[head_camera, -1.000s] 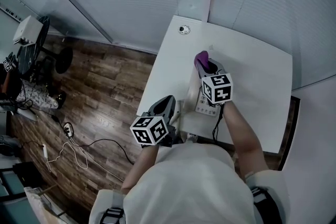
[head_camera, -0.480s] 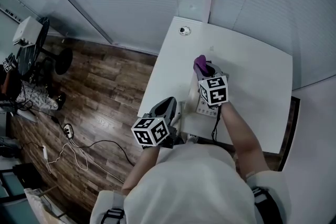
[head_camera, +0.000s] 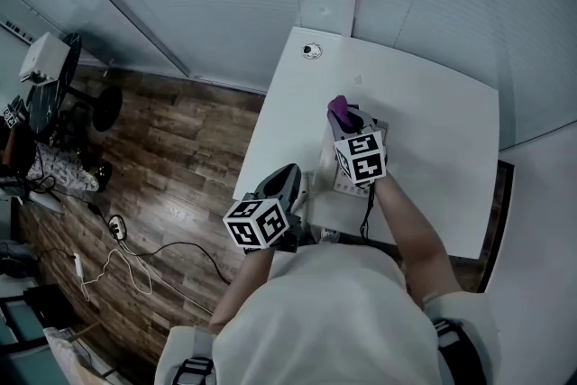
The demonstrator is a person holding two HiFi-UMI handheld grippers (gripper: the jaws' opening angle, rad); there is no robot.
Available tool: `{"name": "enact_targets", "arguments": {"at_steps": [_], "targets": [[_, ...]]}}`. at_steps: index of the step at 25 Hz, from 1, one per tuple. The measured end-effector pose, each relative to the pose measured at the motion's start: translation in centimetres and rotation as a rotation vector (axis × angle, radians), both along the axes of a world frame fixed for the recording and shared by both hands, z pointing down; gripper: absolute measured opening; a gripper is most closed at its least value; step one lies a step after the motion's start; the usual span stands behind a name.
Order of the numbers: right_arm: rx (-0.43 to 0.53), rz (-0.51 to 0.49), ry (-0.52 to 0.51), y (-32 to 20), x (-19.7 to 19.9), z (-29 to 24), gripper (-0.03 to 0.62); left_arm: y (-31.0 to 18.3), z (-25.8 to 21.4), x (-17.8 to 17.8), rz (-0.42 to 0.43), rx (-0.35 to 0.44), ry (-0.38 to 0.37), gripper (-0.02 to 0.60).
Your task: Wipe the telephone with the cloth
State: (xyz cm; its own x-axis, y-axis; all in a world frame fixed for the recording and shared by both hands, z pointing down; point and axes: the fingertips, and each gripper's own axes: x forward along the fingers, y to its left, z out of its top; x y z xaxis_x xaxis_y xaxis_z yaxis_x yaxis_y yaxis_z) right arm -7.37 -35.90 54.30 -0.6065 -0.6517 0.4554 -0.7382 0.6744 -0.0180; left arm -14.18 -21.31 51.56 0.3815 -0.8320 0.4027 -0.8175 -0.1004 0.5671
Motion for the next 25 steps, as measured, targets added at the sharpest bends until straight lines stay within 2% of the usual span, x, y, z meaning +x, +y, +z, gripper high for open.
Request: {"name": "enact_targets", "arguments": {"at_steps": [25], "targets": [[0.041,-0.059,0.016,5.2,0.2,0.3,0.060,1.9,0.2,1.1,-0.024,0.002,0.042,0.021]]}}
